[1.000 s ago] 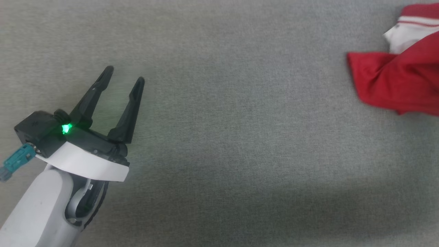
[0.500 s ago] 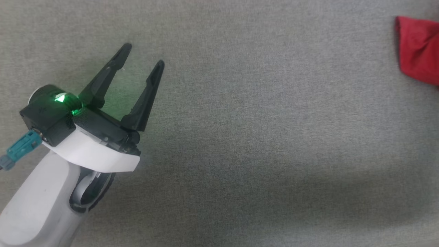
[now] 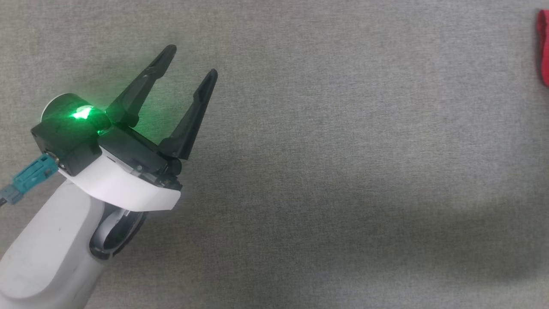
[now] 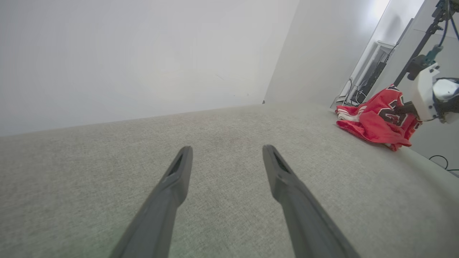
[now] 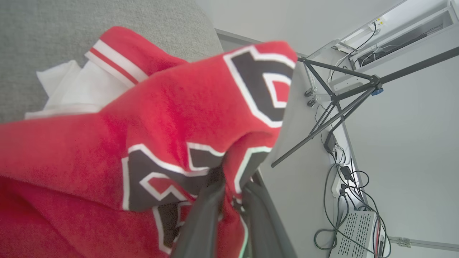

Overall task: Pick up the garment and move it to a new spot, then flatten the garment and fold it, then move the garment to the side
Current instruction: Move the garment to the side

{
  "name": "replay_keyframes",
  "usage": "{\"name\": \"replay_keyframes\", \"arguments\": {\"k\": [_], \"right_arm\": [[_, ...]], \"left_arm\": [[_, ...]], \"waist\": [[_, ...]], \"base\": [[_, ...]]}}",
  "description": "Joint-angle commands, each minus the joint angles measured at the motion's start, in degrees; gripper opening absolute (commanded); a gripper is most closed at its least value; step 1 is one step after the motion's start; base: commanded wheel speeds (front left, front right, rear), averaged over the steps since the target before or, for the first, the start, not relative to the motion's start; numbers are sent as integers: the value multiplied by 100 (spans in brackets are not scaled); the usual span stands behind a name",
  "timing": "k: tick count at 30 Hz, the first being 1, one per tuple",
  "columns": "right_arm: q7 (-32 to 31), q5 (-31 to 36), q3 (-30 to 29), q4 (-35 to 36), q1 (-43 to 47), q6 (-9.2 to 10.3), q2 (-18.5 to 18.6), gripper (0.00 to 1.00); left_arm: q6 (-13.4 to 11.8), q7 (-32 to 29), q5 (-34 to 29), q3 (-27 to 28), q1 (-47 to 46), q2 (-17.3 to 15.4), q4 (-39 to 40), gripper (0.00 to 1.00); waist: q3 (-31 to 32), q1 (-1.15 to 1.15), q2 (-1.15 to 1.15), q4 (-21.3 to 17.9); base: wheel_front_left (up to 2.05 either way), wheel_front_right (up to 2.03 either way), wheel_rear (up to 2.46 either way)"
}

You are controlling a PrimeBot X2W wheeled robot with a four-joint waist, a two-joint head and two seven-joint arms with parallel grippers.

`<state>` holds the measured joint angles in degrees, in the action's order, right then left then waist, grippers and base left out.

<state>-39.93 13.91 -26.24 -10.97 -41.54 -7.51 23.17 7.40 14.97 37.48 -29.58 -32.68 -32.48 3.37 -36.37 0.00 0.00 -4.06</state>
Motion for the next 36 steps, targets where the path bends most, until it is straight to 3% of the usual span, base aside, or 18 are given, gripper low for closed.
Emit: {"name": "replay_keyframes", "arguments": {"k": [1, 4, 6, 22, 36], "right_arm": [[77, 39, 25, -44, -81, 5, -43, 24], [97, 120, 17, -112, -162, 5, -139, 51], [121, 148, -1, -173, -212, 5, -139, 100], [378, -54, 56, -338, -338, 5, -242, 100], [1214, -924, 470, -795, -223, 5, -567, 100]], "left_arm": [[11, 24, 24, -11, -95, -17, -12, 100], [11, 24, 41, 22, -59, -38, -36, 100], [11, 24, 43, 44, -22, -54, -54, 100], [11, 24, 121, 478, 435, -46, -136, 100], [11, 24, 101, 1268, 1090, 59, -271, 100]], "waist": [[-7, 0, 0, 27], [9, 0, 0, 37], [35, 0, 0, 39], [488, 0, 0, -2], [1151, 0, 0, 120]], "base": [[0, 0, 0], [0, 0, 0], [0, 0, 0], [0, 0, 0], [0, 0, 0]]}}
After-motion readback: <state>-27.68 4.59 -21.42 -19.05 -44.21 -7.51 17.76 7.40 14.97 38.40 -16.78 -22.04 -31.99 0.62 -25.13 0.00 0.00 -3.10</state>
